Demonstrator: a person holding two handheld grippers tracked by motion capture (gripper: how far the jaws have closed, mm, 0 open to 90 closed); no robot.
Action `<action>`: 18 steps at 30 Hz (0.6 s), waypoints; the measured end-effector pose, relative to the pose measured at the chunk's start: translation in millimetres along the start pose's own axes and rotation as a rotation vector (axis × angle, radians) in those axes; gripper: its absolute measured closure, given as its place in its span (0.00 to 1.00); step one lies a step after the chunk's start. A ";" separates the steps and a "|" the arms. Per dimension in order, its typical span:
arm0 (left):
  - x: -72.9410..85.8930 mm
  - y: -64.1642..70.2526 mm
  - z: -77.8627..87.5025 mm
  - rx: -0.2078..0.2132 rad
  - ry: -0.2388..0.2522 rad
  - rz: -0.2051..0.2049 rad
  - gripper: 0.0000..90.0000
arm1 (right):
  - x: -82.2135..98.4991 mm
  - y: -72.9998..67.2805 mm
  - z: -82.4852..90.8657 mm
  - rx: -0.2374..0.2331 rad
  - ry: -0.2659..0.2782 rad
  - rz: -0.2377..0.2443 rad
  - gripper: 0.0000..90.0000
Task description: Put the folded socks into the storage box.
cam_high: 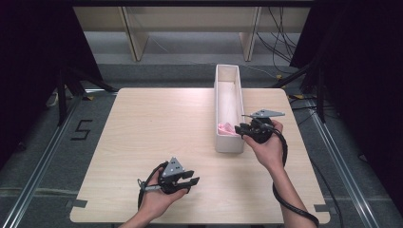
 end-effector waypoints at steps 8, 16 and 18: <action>-0.1 -11.0 3.3 -0.037 0.002 0.001 0.56 | 7.3 -1.5 7.3 0.008 0.004 0.018 0.74; 1.3 -20.4 7.0 -0.062 0.005 0.008 0.49 | 18.2 -4.1 13.0 0.000 0.015 0.017 0.70; 1.5 -23.4 7.3 -0.069 0.011 0.008 0.48 | 20.6 -4.2 14.9 -0.003 0.027 0.022 0.70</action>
Point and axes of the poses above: each handheld gripper's, and its own axes: z roughly backward along the jaws, x roughly out of its underside, y roughly to its right, the point moved 9 cm from there along -z, roughly forward along the jaws, and after that the axes turned 8 degrees about -x, right-handed, at the moved point
